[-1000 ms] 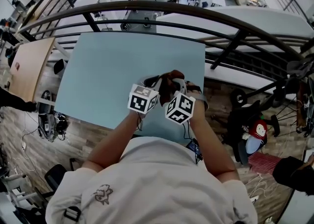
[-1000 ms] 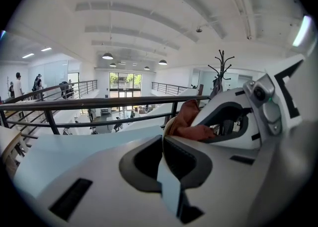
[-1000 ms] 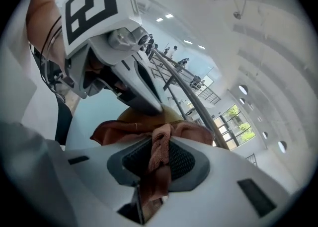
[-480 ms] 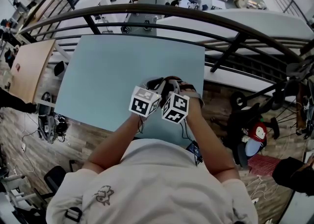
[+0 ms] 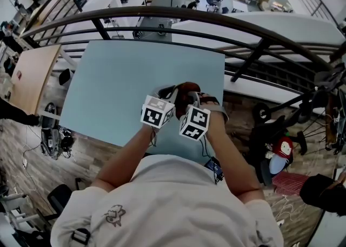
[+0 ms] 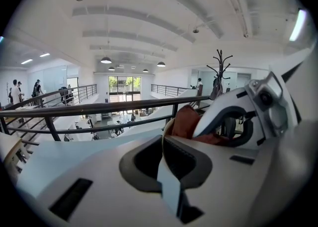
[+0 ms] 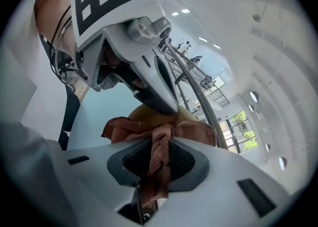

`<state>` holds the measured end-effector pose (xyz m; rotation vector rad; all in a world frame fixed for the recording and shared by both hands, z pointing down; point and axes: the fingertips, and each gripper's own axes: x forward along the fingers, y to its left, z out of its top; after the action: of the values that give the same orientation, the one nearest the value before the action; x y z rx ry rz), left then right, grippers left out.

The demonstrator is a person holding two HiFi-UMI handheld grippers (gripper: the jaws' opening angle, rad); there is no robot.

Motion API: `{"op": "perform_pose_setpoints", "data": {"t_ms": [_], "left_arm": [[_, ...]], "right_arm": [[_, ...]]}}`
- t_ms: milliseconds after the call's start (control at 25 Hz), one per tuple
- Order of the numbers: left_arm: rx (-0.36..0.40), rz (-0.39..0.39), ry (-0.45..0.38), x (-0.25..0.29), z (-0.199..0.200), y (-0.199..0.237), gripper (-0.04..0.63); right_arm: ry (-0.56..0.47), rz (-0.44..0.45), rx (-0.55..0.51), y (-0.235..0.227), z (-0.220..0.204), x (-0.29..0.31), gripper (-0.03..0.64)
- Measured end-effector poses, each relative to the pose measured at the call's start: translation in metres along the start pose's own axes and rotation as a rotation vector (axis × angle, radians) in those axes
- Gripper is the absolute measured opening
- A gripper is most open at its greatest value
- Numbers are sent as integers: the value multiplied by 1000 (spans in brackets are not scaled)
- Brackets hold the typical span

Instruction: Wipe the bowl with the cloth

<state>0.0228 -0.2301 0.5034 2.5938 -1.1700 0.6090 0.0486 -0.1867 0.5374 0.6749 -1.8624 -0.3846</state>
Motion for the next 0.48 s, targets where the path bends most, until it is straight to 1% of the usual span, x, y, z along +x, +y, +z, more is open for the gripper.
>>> {"op": "perform_pose_setpoints", "data": {"t_ms": [160, 280, 400, 480], "left_arm": [[-6, -15, 24, 4, -6, -2, 23], [-9, -42, 25, 5, -4, -12, 23], [-4, -75, 16, 5, 2, -23, 23], [-2, -75, 7, 4, 4, -23, 21]], "right_arm": [[5, -106, 48, -26, -8, -4, 94], [-23, -156, 57, -36, -5, -6, 94], [-83, -157, 64, -34, 6, -4, 94], [-105, -141, 69, -27, 10, 1, 94]]}}
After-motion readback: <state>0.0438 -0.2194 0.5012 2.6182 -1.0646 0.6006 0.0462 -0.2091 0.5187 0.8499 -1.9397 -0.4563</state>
